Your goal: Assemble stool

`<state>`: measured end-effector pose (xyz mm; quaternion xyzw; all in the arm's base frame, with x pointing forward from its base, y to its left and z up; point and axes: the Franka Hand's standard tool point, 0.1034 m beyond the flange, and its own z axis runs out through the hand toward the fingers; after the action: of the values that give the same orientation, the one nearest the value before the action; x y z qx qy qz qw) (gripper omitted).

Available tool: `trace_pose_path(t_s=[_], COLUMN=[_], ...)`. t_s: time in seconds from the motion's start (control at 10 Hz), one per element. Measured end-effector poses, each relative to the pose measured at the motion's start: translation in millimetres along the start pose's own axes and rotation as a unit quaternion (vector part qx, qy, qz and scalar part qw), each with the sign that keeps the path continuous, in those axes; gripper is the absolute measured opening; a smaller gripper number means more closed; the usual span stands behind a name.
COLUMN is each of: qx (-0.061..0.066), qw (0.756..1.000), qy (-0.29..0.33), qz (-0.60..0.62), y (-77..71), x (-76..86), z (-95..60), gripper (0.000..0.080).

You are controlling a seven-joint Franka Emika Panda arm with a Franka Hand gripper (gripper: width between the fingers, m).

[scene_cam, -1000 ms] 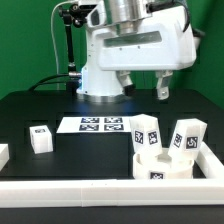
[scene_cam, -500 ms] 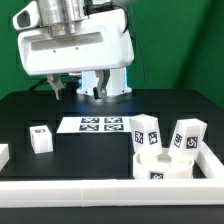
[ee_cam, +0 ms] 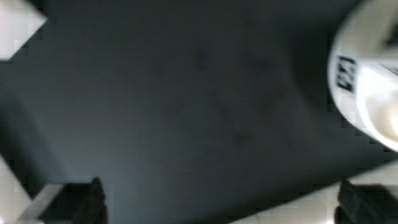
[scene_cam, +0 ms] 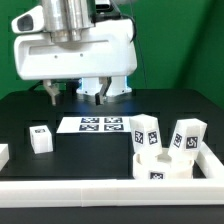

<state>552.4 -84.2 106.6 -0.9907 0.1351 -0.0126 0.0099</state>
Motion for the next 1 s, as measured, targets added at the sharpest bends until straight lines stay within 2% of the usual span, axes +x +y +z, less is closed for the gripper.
trace_pose_path(t_s=[0.1, 0.2, 0.7, 0.8, 1.0], qx=[-0.015, -0.018, -0.017, -0.017, -0.012], qw=[0.999, 0.999, 0.999, 0.996, 0.994], qy=[-0.003, -0.005, -0.005, -0.007, -0.019], qz=[-0.036, -0.038, -0.042, -0.093, -0.107], y=[5.7, 8.9, 10.2, 25.0, 67.8], x=[-0.8, -1.5, -0.9, 0.1, -1.9], z=[4.9, 7.7, 7.5, 8.6, 16.0], gripper=[0.0648, 0.0648, 0.0648, 0.0648, 0.0648])
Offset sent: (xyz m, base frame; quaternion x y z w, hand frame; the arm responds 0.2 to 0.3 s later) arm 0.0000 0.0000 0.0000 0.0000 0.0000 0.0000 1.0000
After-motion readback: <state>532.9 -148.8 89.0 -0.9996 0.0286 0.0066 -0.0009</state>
